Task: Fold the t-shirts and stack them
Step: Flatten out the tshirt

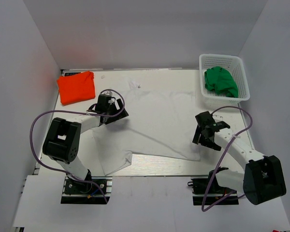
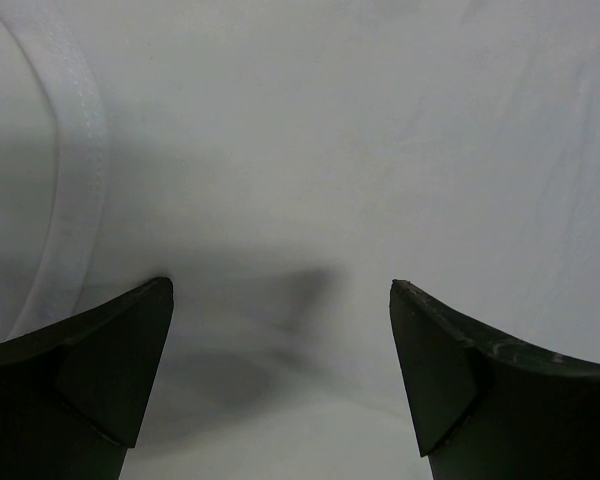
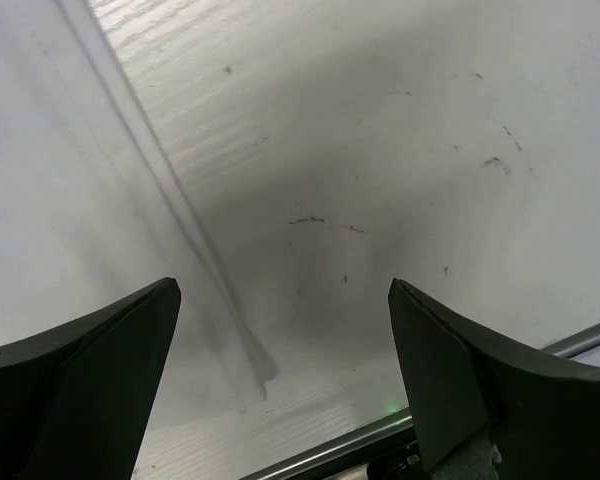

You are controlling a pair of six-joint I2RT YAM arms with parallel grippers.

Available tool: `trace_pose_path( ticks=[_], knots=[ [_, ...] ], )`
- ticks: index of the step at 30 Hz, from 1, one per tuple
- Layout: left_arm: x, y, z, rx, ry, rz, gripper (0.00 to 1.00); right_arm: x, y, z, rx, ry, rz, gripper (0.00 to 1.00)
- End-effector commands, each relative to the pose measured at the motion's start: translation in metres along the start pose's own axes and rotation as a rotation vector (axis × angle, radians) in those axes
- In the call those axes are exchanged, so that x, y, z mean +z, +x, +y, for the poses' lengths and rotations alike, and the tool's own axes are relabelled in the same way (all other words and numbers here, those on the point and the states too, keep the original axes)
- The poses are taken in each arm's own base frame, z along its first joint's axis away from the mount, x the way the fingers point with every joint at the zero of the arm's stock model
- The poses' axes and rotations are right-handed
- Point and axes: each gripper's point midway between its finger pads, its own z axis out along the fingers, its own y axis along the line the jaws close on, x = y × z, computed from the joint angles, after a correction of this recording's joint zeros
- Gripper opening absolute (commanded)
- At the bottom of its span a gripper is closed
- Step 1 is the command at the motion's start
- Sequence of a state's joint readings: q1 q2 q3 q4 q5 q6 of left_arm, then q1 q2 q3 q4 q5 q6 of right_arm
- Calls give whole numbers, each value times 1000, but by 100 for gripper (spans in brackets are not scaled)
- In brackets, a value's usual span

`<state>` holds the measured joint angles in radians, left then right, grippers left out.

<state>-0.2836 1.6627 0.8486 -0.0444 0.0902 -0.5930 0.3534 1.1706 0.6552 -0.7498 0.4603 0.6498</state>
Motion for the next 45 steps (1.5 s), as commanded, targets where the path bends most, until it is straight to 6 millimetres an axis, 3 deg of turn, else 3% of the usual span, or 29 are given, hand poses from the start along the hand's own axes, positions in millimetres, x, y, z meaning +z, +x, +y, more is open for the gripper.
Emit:
trace_pose_path(
  ticks=[1, 3, 5, 9, 10, 11, 12, 13, 14, 15, 16, 18, 19, 20, 24, 25, 26, 30, 32, 34, 35, 36, 40, 41, 45],
  knots=[
    [-10, 21, 7, 59, -7, 73, 100, -13, -19, 22, -46, -132, -40, 90],
    [-20, 13, -12, 74, 82, 58, 100, -27, -50, 45, -85, -227, -135, 90],
    [-36, -10, -30, 87, 133, -24, 100, -36, -62, 63, -104, -322, -168, 90],
    [-47, -49, -35, 90, 112, -139, 100, -53, -106, 93, -135, -422, -309, 90],
    [-45, -49, -30, 85, 78, -121, 100, -47, -107, 96, -155, -415, -303, 90],
    [-45, -72, -30, 81, 27, -178, 100, -48, -115, 100, -153, -415, -318, 90],
    [-42, -78, -31, 89, 13, -179, 100, -37, -117, 108, -165, -404, -289, 90],
    [-33, -86, -36, 89, 11, -175, 100, -34, -121, 114, -167, -415, -291, 90],
    [-27, -91, -28, 85, -39, -180, 100, -36, -130, 121, -166, -425, -304, 90],
    [-21, -95, -26, 83, -63, -182, 100, -22, -132, 130, -177, -415, -269, 90],
    [-10, -102, -21, 75, -93, -175, 100, -26, -141, 141, -181, -442, -288, 90],
    [2, -107, -18, 74, -123, -165, 100, -14, -152, 154, -173, -441, -273, 90],
    [5, -119, -21, 73, -131, -189, 100, -10, -155, 156, -172, -432, -270, 90],
    [19, -115, -9, 66, -165, -163, 100, 1, -155, 156, -169, -398, -254, 90],
    [36, -121, 3, 59, -228, -146, 100, 19, -168, 168, -189, -382, -214, 90],
    [45, -117, 7, 59, -238, -129, 100, 33, -166, 170, -195, -364, -180, 90],
    [47, -121, 11, 52, -244, -133, 100, 37, -173, 167, -178, -359, -174, 90],
    [63, -135, 18, 45, -252, -148, 100, 55, -171, 184, -191, -386, -117, 90],
    [80, -131, 31, 48, -278, -117, 100, 69, -179, 187, -179, -369, -103, 90],
    [91, -137, 27, 47, -272, -103, 100, 82, -180, 185, -174, -354, -78, 90],
    [94, -151, 25, 41, -269, -120, 100, 91, -189, 191, -169, -349, -79, 90],
    [107, -138, 40, 33, -303, -70, 100, 93, -194, 191, -157, -354, -78, 90],
    [127, -153, 38, 27, -256, -72, 100, 101, -223, 205, -168, -362, -96, 90],
    [128, -169, 24, 41, -215, -99, 100, 107, -230, 209, -168, -361, -99, 90],
    [137, -200, 12, 47, -177, -138, 100, 93, -267, 218, -176, -384, -186, 90]
  ],
)
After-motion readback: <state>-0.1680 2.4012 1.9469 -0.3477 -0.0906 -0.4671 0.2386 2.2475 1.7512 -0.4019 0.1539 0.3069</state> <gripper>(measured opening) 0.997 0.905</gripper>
